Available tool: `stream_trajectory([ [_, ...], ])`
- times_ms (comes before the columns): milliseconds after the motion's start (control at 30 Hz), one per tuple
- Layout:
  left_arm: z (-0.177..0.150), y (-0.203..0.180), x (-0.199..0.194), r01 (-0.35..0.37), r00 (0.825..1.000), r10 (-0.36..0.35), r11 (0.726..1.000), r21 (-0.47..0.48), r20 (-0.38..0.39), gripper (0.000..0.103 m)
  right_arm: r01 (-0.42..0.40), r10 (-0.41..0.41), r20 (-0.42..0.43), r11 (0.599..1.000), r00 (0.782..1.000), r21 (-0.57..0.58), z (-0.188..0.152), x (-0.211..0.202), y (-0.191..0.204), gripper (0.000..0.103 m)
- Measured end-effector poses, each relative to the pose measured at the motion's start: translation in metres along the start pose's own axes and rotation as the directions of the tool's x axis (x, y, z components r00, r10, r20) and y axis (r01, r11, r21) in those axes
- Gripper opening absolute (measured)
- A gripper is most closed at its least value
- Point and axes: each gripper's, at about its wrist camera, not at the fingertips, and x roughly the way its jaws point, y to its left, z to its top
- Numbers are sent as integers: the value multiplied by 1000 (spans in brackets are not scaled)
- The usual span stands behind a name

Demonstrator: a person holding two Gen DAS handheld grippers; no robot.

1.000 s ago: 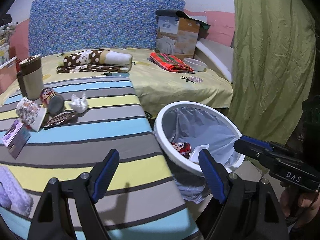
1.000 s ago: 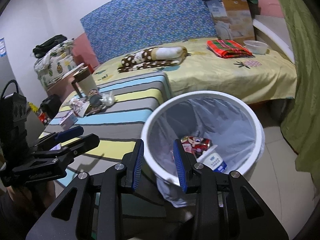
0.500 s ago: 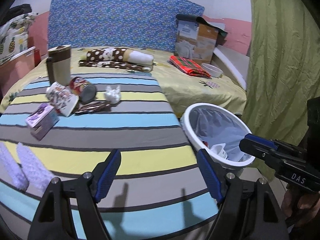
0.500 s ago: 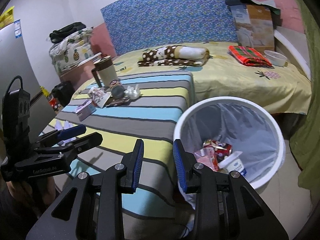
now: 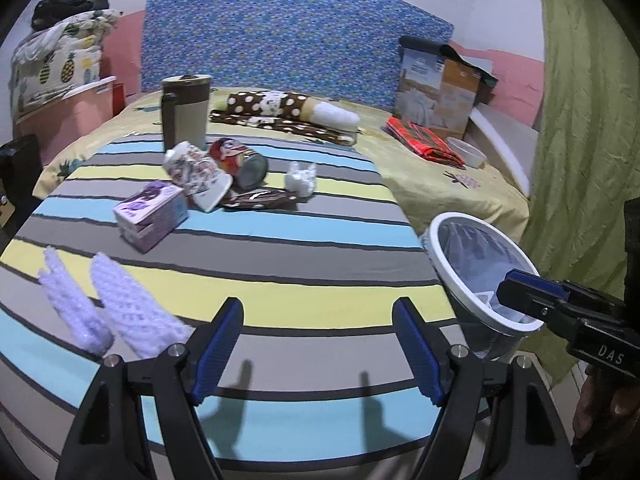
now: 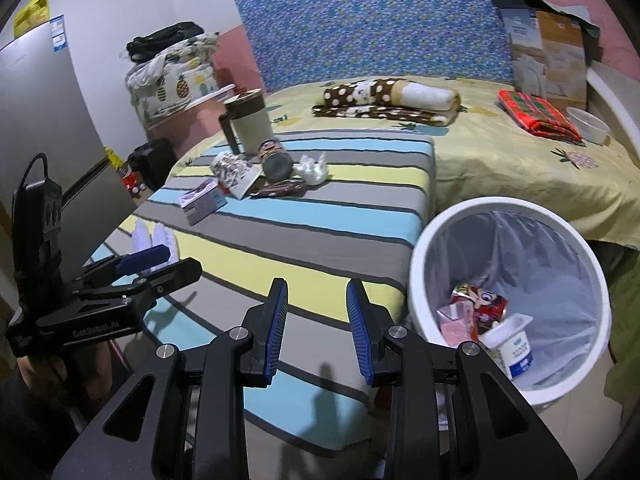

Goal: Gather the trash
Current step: 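Move both open tools from the bin toward the white foam nets on the bed, then grasp a white foam fruit net with the left tool and lift it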

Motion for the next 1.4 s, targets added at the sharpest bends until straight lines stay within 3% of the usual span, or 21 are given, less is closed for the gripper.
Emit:
stream_trajectory([
  [400,-10,63,-20,-154,987,157,982,-110,21,79,-103,102,-26,993,994,-58,10,23,30,44],
  [733,-15,130,-20,-319,945,328,910,-265,-10,79,-138,130,-82,984,988,-111,12,40,47,44],
  [933,-17,163,1,-343,938,340,873,-346,-72,78,-129,118,-107,986,987,-108,12,49,48,44],
  [967,-16,165,7,-346,937,339,872,-347,-84,73,-127,115,-113,986,987,-107,12,50,48,44],
  [1033,-15,166,16,-345,938,330,876,-338,-104,66,-124,112,-119,987,987,-105,12,53,47,44],
  [1100,-12,161,22,-349,937,334,888,-297,-102,47,-121,108,-126,987,986,-102,12,55,46,44],
  [1200,-7,153,29,-323,946,307,912,-254,-102,30,-119,105,-132,988,986,-98,12,58,46,44],
  [1400,-10,119,33,-180,982,167,968,-175,-89,25,-123,110,-135,988,985,-91,12,60,46,44],
])
